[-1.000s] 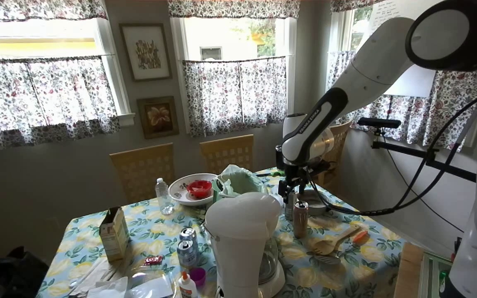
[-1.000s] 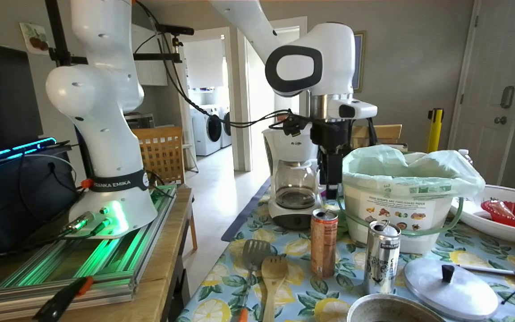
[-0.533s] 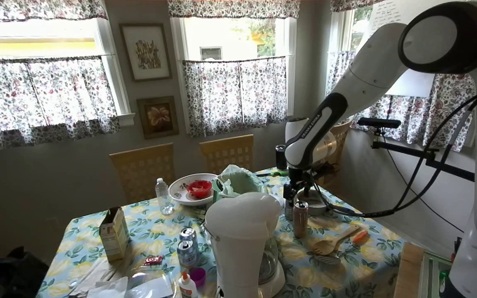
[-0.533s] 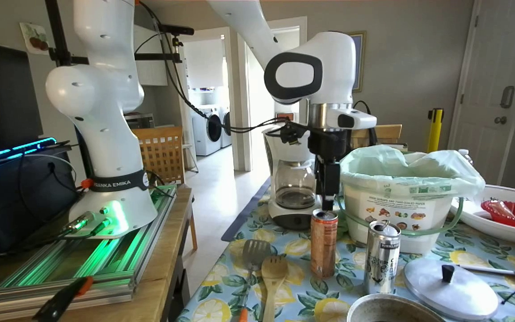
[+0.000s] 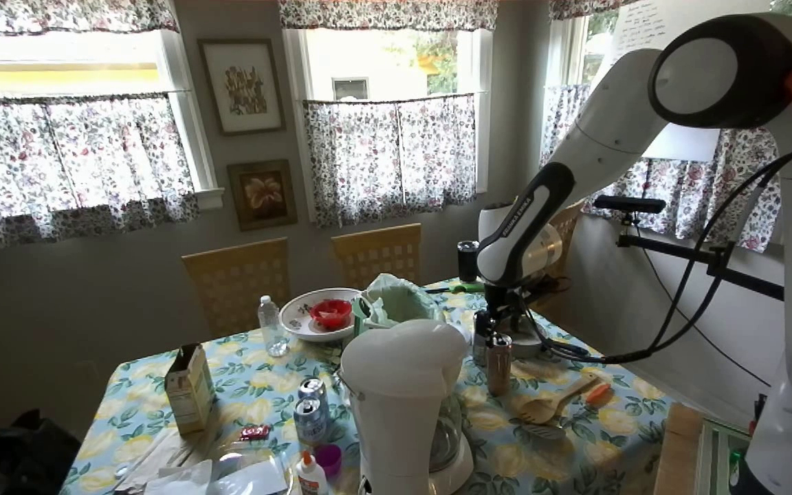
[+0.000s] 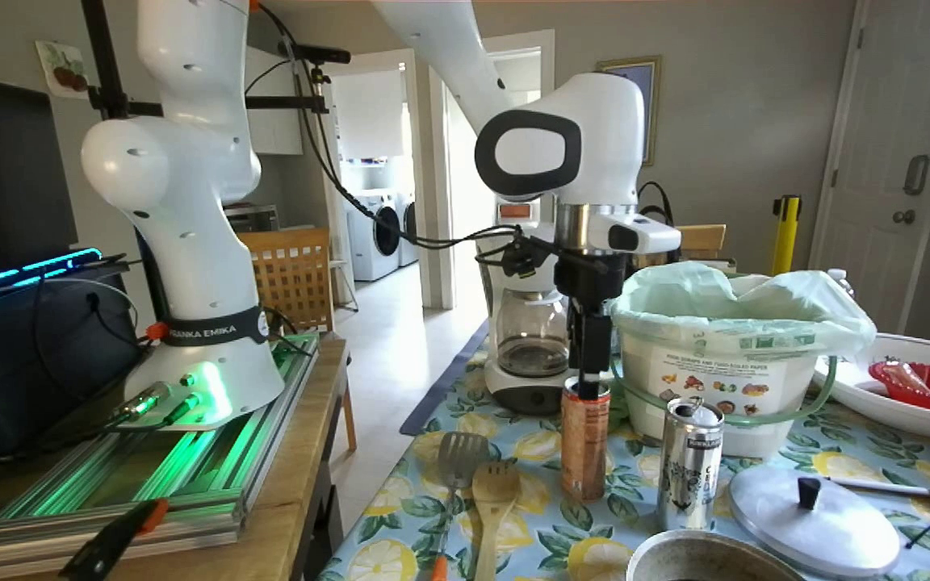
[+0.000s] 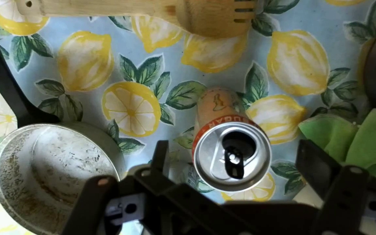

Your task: Pick up the 2 bottles and throw them in the bin

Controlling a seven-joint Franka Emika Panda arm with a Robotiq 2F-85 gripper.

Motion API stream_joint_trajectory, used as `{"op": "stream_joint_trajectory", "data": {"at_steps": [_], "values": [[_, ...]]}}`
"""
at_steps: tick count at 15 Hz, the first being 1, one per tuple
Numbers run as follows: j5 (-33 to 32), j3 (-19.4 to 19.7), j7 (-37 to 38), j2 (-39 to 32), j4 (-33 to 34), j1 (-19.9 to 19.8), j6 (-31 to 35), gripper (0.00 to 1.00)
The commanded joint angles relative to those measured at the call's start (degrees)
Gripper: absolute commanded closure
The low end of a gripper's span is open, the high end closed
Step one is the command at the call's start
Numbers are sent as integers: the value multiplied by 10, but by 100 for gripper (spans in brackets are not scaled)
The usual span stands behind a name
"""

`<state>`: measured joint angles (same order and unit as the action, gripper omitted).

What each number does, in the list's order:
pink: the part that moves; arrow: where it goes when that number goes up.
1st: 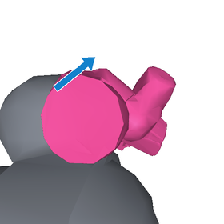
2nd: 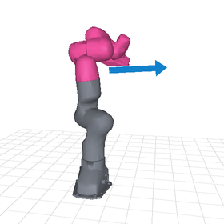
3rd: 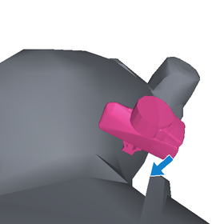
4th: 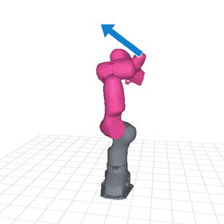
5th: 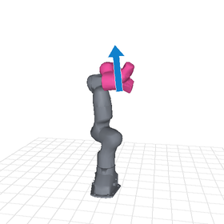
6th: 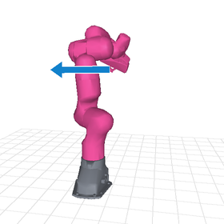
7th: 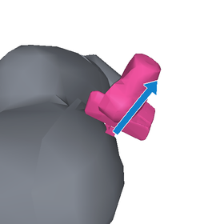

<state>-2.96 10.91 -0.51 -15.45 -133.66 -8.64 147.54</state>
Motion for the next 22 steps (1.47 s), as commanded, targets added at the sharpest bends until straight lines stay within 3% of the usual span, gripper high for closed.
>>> {"op": "stream_joint_trajectory", "data": {"at_steps": [1, 2, 4, 9, 16, 22], "values": [[-10, 1, 4, -16, 0, -2, 24, 0], [-10, 1, 4, -19, 1, -2, 26, 0], [-13, 2, 6, -21, 3, 0, 29, 26], [-14, 1, 9, -23, 6, 2, 29, 62], [-5, -8, -5, 56, -14, 3, -9, 62], [-76, -10, 16, 169, -7, 16, -119, 62]]}}
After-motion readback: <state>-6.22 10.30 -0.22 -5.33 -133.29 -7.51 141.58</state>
